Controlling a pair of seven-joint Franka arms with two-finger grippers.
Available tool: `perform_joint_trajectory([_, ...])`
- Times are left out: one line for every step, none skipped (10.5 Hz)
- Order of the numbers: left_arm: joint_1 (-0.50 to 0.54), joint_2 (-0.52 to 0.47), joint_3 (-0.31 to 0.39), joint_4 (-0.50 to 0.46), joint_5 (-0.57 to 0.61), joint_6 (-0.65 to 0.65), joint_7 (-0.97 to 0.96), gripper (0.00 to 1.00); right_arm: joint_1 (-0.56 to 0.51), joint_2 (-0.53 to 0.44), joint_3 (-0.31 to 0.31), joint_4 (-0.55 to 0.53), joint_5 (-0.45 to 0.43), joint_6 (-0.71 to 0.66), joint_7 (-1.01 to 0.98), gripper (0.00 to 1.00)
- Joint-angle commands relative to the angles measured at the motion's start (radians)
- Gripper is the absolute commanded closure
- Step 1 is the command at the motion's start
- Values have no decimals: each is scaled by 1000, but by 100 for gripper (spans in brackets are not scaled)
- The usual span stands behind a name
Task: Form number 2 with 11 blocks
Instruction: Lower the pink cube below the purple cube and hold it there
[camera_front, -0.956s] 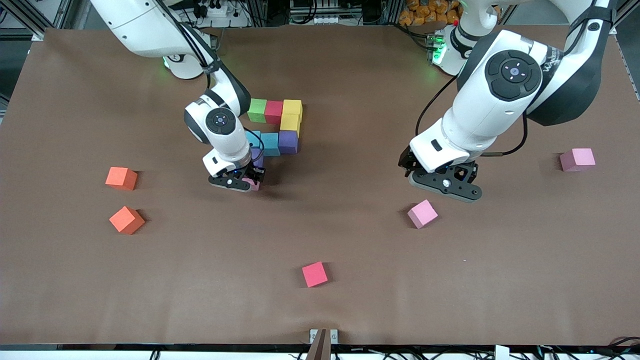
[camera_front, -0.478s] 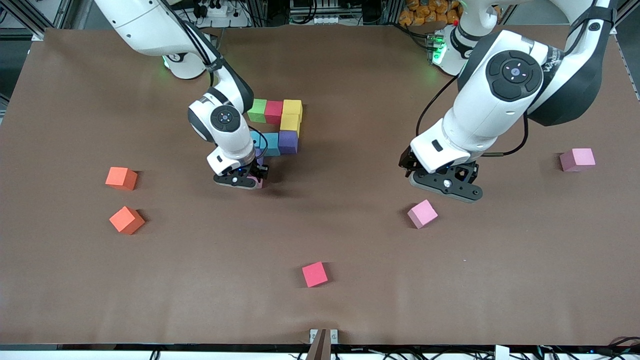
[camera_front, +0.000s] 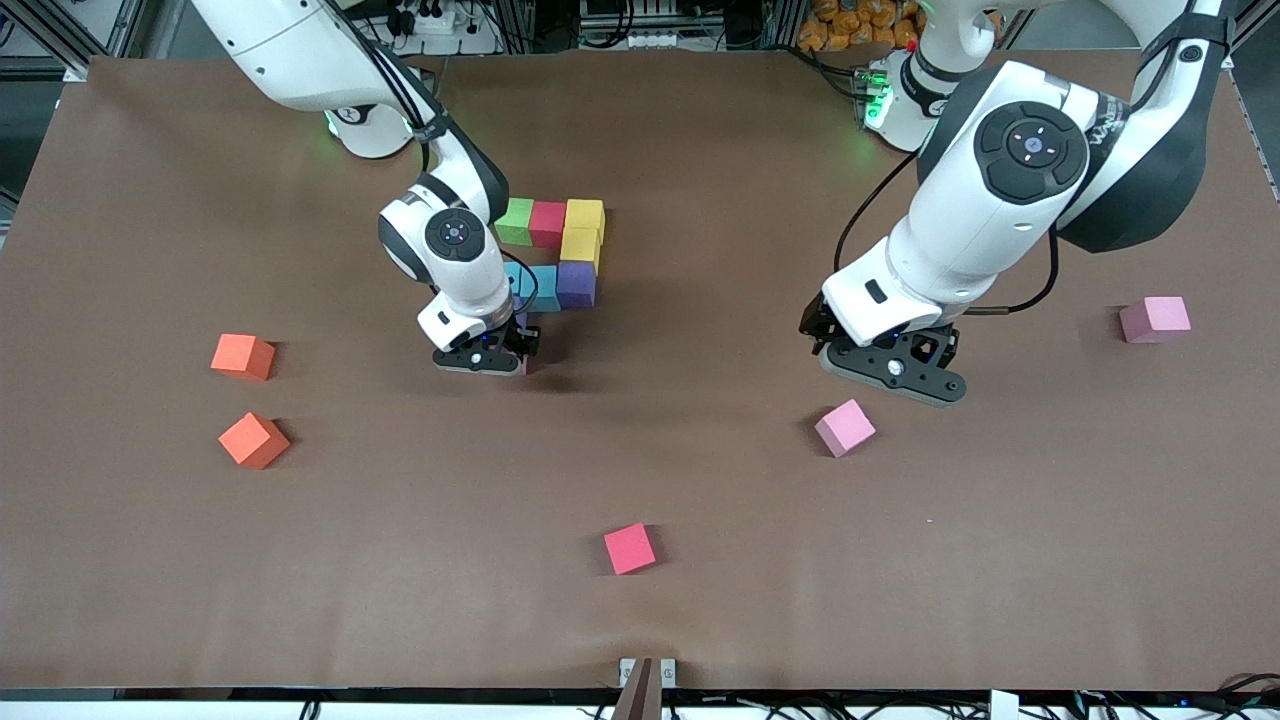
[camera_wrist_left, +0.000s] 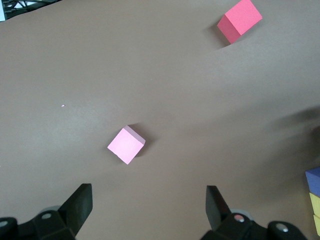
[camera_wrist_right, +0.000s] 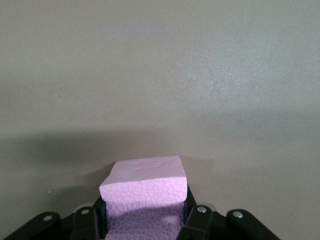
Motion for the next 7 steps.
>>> perform_joint_trajectory([3,-15,0,1,13,-18,19,0,-10,-24,4,-27,-19,-3,-21,100])
perform_joint_trajectory([3,-15,1,1,13,-18,19,0,-12,-25,4,-27,-19,-4,-27,100])
perform_joint_trajectory([3,-15,1,1,13,-18,24,0,-12,-25,4,-26,-19,-3,-29,100])
perform_joint_trajectory([3,-15,0,1,13,-18,24,0,-13,-25,2,-26,-19,-4,-30,100])
perform_joint_trajectory([3,-15,1,1,13,-18,24,0,-13,-27,2,-26,-19,-4,-30,100])
perform_joint_trajectory([5,-15,1,1,13,-18,24,0,-21,-27,2,-23,-19,-3,-30,100])
perform_joint_trajectory([5,-15,1,1,13,-18,24,0,-24,-27,2,-18,-19,-3,-30,100])
